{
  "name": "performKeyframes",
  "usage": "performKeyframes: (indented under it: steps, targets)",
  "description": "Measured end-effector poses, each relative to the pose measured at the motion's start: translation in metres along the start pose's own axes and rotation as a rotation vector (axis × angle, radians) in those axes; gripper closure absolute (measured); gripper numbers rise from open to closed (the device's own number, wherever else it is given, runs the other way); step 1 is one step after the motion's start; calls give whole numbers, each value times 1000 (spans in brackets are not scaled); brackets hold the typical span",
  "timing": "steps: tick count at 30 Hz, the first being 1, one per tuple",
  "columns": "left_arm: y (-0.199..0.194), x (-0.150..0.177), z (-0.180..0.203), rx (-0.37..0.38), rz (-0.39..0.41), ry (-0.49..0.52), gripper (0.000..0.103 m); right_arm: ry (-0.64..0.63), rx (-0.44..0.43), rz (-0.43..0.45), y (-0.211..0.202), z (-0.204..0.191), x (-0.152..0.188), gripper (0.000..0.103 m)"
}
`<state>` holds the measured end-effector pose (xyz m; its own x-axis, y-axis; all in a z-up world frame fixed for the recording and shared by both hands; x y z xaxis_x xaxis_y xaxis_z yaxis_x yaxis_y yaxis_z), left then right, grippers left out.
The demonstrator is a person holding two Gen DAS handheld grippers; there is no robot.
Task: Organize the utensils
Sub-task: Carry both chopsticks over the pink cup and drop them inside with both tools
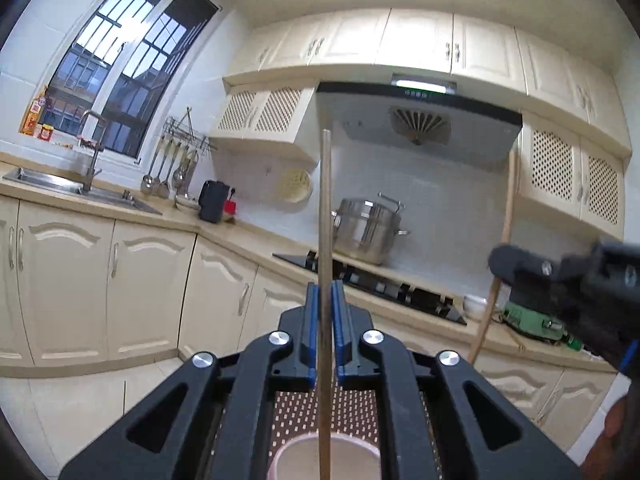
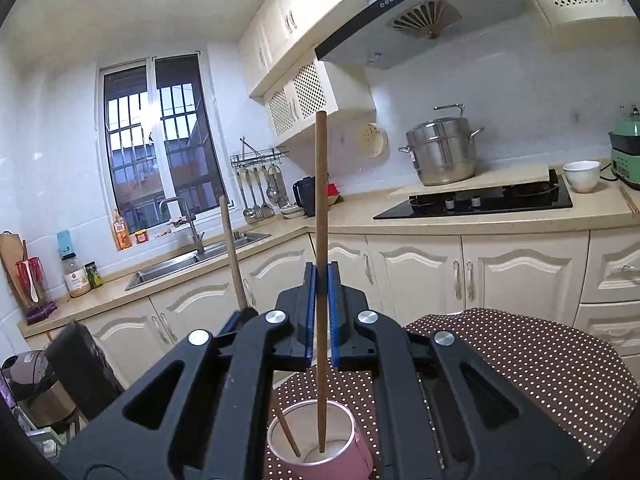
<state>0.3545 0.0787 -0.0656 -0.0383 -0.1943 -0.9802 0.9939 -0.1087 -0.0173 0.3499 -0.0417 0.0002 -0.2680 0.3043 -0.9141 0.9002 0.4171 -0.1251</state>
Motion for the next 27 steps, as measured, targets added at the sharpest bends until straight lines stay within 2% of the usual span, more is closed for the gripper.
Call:
performKeyframes:
  steps: [6,10,11,12,16,18,20,23,27]
  targets:
    - [-12,22,-5,20,-72,21,96,-7,-8,-36,8,0,13,97]
    - [-20,28,-7,85,-131,-3,95,-13,-6,-62,7,3,24,97]
    - [-23,30,-6,91,-134,-2,89,-13,-5,-64,7,4,26,97]
    - [-27,30,-6,97,-136,1,78,-13,-5,-69,6,5,28,96]
    - [-36,31,-5,104,-146,18,69,-11,-4,-94,3,8,35,96]
    - [-41,33,-5,98,-175,25,57,-14,-4,-103,2,8,38,96]
    - [-48,33,-7,82,-186,27,52,-21,-6,-115,1,6,42,96]
    - [-56,32,-12,17,-229,45,44,-27,-1,-137,1,5,49,96]
    - [-66,32,-12,-42,-289,104,42,-27,10,-170,0,3,57,96]
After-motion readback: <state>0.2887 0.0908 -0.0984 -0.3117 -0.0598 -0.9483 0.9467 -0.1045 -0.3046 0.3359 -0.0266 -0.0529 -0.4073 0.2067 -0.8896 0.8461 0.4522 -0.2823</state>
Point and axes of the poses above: each gripper's, at about its wrist camera, not at the fingertips, and y roughly the way its jaws point, z to its right, x to its underside, the point moved 5 cm from there along y, roughly the way its jaws point, and after that the axes turned 6 degrees about y, right-handed, at the moved point
